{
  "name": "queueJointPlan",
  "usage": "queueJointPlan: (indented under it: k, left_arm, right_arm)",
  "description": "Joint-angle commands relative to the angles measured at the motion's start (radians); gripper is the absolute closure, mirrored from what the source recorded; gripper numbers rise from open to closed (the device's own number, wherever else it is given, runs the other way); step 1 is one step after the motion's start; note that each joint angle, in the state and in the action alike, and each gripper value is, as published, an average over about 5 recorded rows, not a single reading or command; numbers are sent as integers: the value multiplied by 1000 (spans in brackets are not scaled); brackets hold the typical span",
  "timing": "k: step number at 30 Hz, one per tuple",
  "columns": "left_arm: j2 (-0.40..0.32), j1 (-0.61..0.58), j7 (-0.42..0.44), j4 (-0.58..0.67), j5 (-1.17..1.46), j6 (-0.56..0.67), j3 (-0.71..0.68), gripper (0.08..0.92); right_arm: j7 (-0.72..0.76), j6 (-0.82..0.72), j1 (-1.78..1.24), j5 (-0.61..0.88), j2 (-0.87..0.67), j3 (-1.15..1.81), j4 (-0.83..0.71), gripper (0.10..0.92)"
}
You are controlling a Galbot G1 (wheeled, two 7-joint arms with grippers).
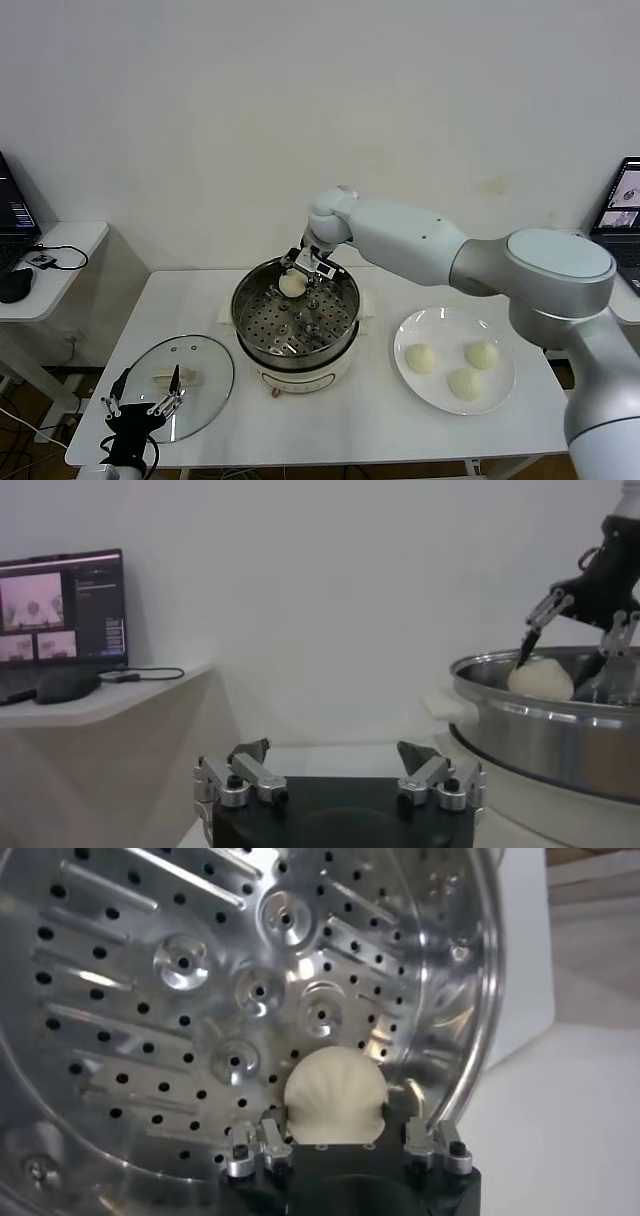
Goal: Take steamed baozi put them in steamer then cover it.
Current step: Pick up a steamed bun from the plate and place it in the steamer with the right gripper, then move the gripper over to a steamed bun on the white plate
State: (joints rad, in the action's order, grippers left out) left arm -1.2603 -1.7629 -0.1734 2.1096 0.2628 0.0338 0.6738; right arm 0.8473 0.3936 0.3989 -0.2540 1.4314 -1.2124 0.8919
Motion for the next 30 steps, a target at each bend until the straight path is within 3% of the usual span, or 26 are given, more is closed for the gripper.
queueJointPlan:
  k: [1, 7, 12, 15, 21, 30]
  left_arm:
    - [0, -1, 1, 1, 0, -1, 0, 177]
    - [1, -6, 1, 8, -1, -1, 2, 177]
    - [3, -6, 3, 18, 0, -5, 8, 177]
    - [5, -5, 5, 24, 3, -9, 12, 177]
    - [16, -4, 7, 29, 8, -14, 22, 177]
    - [24, 7, 12, 56, 12, -32, 25, 177]
  right_arm:
    - [-19, 57, -11, -52, 16, 4, -36, 350]
    - [0, 1, 56, 101, -41, 2, 48, 218]
    - [71, -242, 178, 373, -178, -32, 280, 203]
    - [107, -388, 235, 455, -297, -44, 418, 202]
    - [131, -617, 293, 484, -563, -33, 611, 203]
    - [134, -751, 208, 467, -898, -54, 821, 203]
